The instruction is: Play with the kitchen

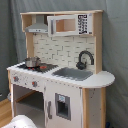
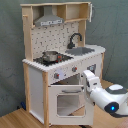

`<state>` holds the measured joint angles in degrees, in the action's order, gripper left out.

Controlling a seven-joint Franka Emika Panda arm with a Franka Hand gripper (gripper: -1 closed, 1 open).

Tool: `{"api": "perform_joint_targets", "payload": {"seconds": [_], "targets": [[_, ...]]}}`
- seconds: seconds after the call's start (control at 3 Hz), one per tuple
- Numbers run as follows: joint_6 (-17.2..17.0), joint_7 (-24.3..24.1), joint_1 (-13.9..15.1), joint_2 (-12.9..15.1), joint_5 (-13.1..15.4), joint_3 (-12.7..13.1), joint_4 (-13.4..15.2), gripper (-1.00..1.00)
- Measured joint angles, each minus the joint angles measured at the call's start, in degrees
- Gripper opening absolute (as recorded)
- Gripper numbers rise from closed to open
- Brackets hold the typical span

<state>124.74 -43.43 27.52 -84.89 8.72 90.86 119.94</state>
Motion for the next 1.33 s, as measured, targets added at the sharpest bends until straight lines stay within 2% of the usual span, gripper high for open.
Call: {"api": "perform_joint_targets", "payload": {"seconds": [0.67,1.33], "targets": [[0.82,14.04,-0.02,0.92,-0.17,-5.07,0.06,1.00],[2.59,29.24,-0.19,2.10,-0.24,-11.34,0.12,1.00]]}}
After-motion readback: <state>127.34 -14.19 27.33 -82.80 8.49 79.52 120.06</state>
